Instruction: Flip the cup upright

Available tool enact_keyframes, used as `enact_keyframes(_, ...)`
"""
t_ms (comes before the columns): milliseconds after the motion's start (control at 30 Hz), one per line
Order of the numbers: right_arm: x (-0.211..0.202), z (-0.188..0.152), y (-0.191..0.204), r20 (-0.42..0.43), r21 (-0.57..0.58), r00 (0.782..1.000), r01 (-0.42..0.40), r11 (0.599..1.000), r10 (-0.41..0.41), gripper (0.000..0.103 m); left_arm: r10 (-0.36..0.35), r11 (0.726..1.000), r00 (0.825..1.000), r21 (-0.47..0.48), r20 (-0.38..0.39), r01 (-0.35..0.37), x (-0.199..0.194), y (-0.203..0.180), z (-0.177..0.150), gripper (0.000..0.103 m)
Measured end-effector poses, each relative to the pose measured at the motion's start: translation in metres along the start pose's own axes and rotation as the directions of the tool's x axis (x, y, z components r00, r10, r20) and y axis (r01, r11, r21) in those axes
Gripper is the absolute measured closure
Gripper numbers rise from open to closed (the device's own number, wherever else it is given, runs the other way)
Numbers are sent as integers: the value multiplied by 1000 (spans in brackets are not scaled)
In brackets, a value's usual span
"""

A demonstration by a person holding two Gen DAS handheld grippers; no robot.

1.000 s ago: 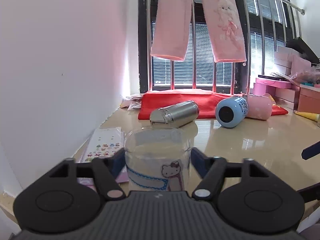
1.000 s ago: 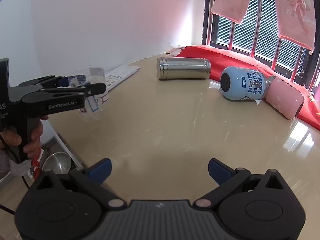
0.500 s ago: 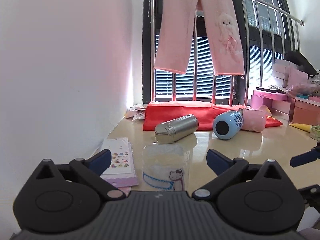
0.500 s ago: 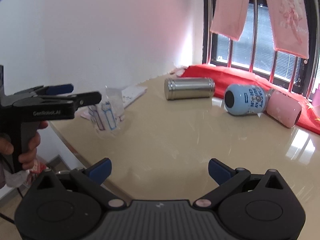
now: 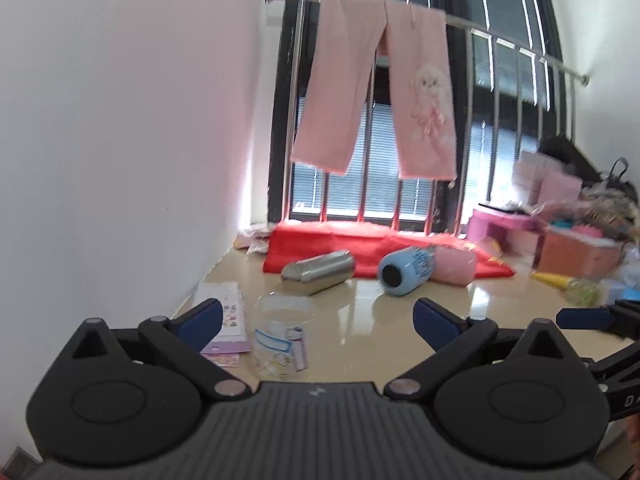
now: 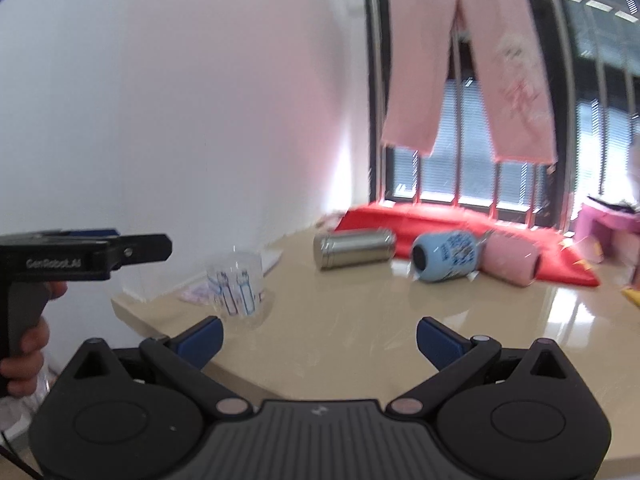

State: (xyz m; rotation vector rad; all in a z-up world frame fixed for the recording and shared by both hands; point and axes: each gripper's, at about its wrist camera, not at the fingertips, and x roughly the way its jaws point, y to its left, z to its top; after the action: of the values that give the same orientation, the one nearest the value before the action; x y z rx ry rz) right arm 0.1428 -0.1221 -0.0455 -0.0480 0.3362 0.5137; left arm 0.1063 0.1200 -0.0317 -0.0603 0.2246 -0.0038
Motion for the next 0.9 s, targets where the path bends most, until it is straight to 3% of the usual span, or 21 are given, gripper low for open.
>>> enact_keyframes(267, -91, 1, 21, 128, 38, 984, 122, 992, -126, 0, -34, 998, 999, 46, 34, 32, -61, -39, 13, 0)
enact_keyframes(467, -139, 10, 26, 199, 53, 961, 187, 981, -194, 0, 21, 999, 999, 28, 41, -23, -98, -59, 0, 0)
enact_keyframes(633, -159, 5, 30, 219, 57, 950, 217, 974, -225, 0, 9, 998, 998, 62, 59, -13, -106, -74, -2, 0)
enact_keyframes(900, -157, 0, 24, 191, 85, 956, 211, 974, -224, 0, 21, 998, 999, 54, 33, -23, -104, -74, -5, 0)
